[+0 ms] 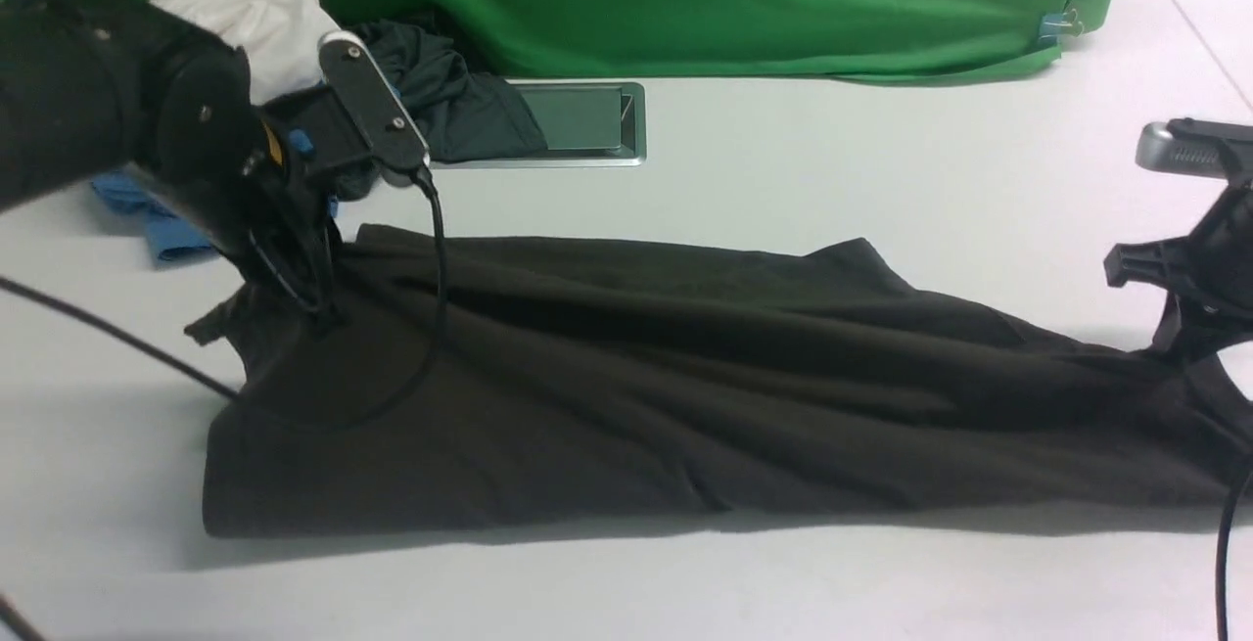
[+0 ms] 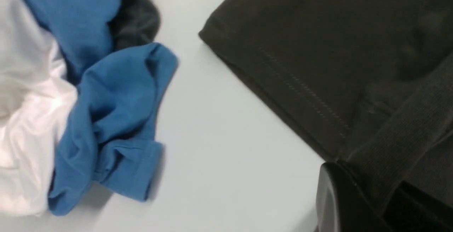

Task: Fold a long-sleeved shirt on a white desktop.
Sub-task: 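Fold the black garment in half by bringing its near edge over to the far edge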

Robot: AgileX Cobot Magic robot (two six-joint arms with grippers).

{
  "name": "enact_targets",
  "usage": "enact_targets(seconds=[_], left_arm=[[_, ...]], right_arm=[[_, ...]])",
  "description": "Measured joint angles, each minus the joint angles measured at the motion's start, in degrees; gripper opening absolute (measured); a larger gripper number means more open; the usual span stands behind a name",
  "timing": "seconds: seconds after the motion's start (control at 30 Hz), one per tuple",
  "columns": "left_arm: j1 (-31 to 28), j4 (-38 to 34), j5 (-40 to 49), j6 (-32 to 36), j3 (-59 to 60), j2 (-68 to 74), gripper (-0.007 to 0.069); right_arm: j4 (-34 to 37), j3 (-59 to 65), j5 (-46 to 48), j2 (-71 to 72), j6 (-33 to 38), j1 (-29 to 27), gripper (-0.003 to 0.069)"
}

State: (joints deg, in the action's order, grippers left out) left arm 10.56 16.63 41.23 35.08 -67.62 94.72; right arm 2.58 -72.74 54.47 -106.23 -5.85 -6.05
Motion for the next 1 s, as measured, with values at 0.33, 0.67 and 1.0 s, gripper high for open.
enact_targets(seconds=[0.33, 0.67, 1.0], left_arm=[[-0.44, 0.57, -3.53, 2.10, -0.65, 0.86, 0.0035], [-0.44, 1.90, -14.89, 2.16, -0.82, 2.80, 0.0035], [-0.44, 6.28, -22.10, -1.65, -2.88, 11.22, 0.0035]], right_arm=[[0.94, -4.56, 1.31, 0.00, 0.00, -2.20, 0.0072], [3.01, -4.69, -4.63, -1.67, 1.34, -4.12, 0.0072], [2.69, -4.69, -10.39, -5.62, 0.52, -4.12, 0.0363]])
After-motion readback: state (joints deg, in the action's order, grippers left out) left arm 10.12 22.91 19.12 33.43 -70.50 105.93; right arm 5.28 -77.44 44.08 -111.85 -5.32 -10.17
